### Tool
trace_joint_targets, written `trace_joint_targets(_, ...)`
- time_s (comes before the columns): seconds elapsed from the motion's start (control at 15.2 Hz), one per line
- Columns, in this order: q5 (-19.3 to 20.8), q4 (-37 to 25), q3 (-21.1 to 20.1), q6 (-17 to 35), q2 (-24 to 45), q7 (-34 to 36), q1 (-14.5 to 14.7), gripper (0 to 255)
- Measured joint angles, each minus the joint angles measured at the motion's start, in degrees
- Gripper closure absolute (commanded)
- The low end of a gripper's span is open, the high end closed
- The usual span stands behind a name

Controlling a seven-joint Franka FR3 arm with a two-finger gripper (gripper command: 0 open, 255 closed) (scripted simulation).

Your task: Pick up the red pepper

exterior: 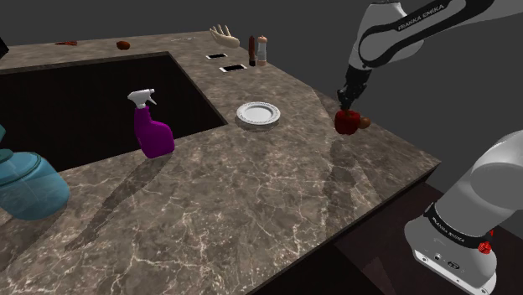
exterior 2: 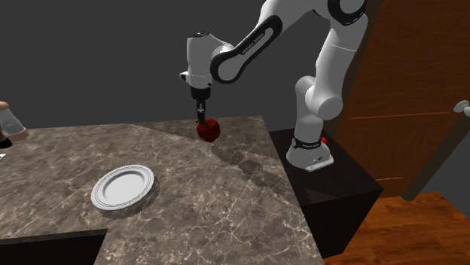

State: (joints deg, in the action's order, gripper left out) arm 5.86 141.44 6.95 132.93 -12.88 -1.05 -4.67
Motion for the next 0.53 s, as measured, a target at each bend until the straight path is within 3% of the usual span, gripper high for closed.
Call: trace_joint_targets(0.53, -0.1, -3.6, -0.2, -6.6, -3.0, -0.3, 0.1, 255)
